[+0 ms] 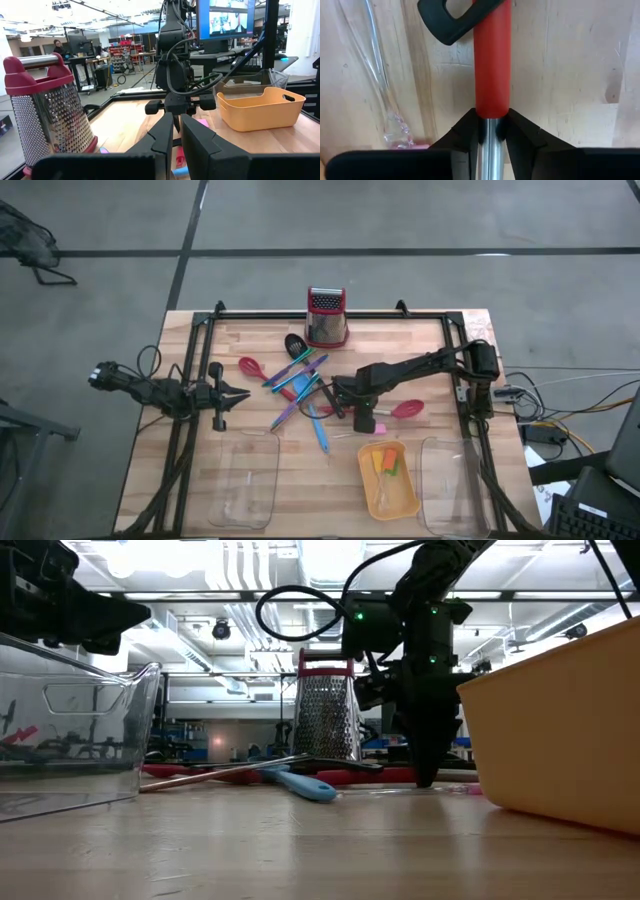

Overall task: Pick & Place Kitchen Items
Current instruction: Adjust the right red serving spoon, then put the top iridescent knife into the left transparent bin

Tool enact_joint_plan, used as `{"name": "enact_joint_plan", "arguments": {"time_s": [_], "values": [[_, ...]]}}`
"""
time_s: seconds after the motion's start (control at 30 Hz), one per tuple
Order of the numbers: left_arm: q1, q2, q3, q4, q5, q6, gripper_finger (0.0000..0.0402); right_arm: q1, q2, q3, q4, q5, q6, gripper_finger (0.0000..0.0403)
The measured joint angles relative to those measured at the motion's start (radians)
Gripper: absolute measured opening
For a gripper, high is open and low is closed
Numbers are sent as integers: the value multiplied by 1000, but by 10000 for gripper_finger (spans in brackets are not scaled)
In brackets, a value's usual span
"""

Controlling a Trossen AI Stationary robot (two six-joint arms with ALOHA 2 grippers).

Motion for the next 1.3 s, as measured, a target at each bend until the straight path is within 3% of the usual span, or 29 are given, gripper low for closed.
{"name": "enact_joint_plan", "arguments": {"time_s": [0.27, 0.53, 0.77, 1.03, 1.3], "values": [[0, 0, 0, 0, 0, 0, 42, -4, -6, 0, -78, 15, -14, 91], [0, 0, 0, 0, 0, 0, 42, -3, -7, 0, -107, 15, -16, 70], [0, 0, 0, 0, 0, 0, 42, -1, -7, 0, -103, 11, -18, 96], [0, 0, 0, 0, 0, 0, 42, 0, -12, 0, -121, 9, -18, 88], [0, 0, 0, 0, 0, 0, 42, 0, -56, 3, -133, 16, -15, 150]]}}
